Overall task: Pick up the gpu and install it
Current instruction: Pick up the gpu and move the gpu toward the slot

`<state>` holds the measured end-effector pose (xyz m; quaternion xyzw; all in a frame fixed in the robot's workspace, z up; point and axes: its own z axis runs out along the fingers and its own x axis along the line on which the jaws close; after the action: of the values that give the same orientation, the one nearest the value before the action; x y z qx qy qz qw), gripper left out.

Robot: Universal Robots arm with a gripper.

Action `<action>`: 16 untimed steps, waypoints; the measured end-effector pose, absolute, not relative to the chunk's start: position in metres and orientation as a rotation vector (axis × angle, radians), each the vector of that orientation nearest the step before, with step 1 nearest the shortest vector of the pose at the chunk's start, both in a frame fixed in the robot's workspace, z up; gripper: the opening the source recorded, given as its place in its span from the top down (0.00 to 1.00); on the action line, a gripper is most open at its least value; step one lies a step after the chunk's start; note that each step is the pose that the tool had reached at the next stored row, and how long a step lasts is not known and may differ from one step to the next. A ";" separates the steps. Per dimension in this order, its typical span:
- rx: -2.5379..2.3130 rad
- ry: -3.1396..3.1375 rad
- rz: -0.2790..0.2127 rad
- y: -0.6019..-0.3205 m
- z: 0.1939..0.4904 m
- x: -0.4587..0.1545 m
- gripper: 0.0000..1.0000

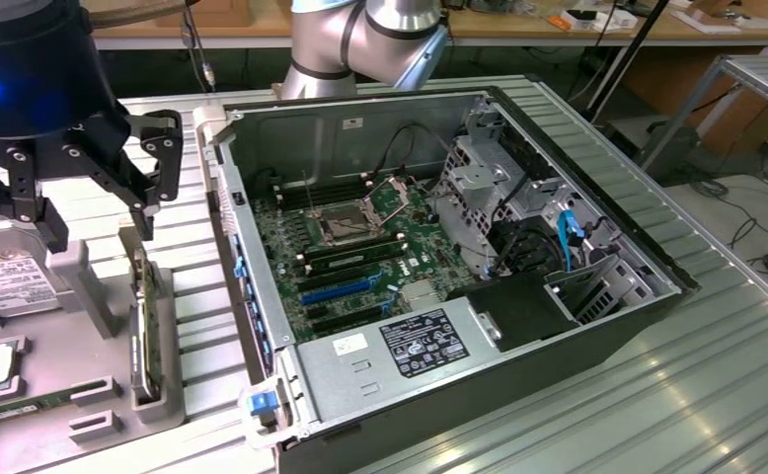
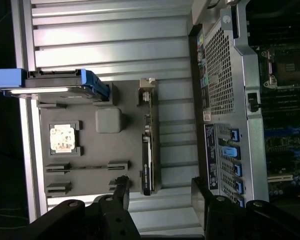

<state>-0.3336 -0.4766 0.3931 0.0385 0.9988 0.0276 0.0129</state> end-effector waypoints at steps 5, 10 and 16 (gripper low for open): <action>0.120 3.112 0.086 -0.477 0.393 -0.334 0.38; 0.120 3.112 0.086 -0.477 0.391 -0.334 0.38; 0.120 3.112 0.086 -0.477 0.390 -0.334 0.38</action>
<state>-0.3335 -0.4766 0.3898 0.0384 0.9988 0.0276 0.0129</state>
